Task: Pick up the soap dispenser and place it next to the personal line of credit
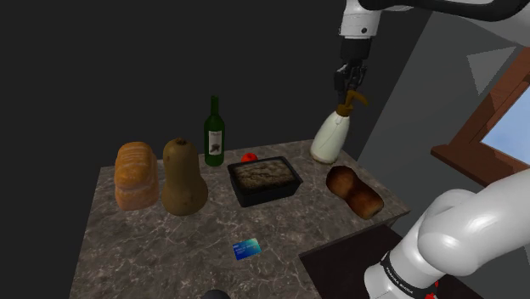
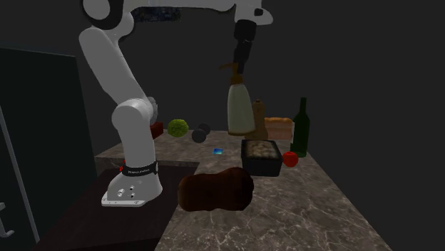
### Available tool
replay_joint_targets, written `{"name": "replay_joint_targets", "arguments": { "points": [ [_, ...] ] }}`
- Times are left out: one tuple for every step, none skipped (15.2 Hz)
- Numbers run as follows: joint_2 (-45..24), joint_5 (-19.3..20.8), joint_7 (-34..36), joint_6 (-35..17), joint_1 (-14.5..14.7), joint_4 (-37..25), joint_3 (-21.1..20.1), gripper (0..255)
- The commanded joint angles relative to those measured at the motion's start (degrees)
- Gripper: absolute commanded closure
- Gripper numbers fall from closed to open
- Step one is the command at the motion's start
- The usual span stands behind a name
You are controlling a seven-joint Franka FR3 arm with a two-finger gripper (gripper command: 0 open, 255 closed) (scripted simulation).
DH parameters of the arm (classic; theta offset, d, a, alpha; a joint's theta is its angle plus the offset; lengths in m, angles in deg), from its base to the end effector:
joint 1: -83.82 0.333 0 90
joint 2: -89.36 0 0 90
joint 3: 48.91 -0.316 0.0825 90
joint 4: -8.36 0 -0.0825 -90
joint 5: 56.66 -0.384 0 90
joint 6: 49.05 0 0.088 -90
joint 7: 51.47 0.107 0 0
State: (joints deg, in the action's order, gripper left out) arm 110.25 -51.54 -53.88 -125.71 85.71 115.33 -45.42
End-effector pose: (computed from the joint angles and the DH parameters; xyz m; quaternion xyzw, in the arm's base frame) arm 0.4108 -0.0277 0.6462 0.9960 0.0032 -0.0835 0.0306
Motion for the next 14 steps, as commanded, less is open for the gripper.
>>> {"name": "replay_joint_targets", "arguments": {
  "points": [
    [-0.38, -1.08, 2.74, -0.79, 0.88, 0.53, -1.72, 255],
    [-0.65, -1.62, 4.09, -1.43, 1.33, 0.98, -2.59, 255],
    [-0.98, -2.14, 5.42, -2.08, 1.78, 1.37, -3.46, 255],
    [-1.36, -2.66, 6.75, -2.73, 2.23, 1.7, -4.32, 255],
    [-1.81, -3.15, 8.06, -3.38, 2.68, 1.96, -5.17, 255],
    [-2.32, -3.63, 9.36, -4.05, 3.14, 2.16, -6.02, 255],
    [-2.89, -4.09, 10.66, -4.71, 3.6, 2.29, -6.86, 255],
    [-3.52, -4.53, 11.94, -5.38, 4.05, 2.36, -7.7, 255],
    [-4.2, -4.93, 13.22, -6.04, 4.53, 2.36, -8.52, 255],
    [-4.95, -5.32, 14.5, -6.71, 5.0, 2.29, -9.34, 255],
    [-5.75, -5.67, 15.76, -7.37, 5.47, 2.16, -10.15, 255],
    [-6.61, -5.99, 17.02, -8.03, 5.94, 1.97, -10.95, 255],
    [-7.53, -6.28, 18.28, -8.68, 6.41, 1.7, -11.75, 255],
    [-8.5, -6.53, 19.53, -9.32, 6.88, 1.37, -12.53, 255]
  ]
}}
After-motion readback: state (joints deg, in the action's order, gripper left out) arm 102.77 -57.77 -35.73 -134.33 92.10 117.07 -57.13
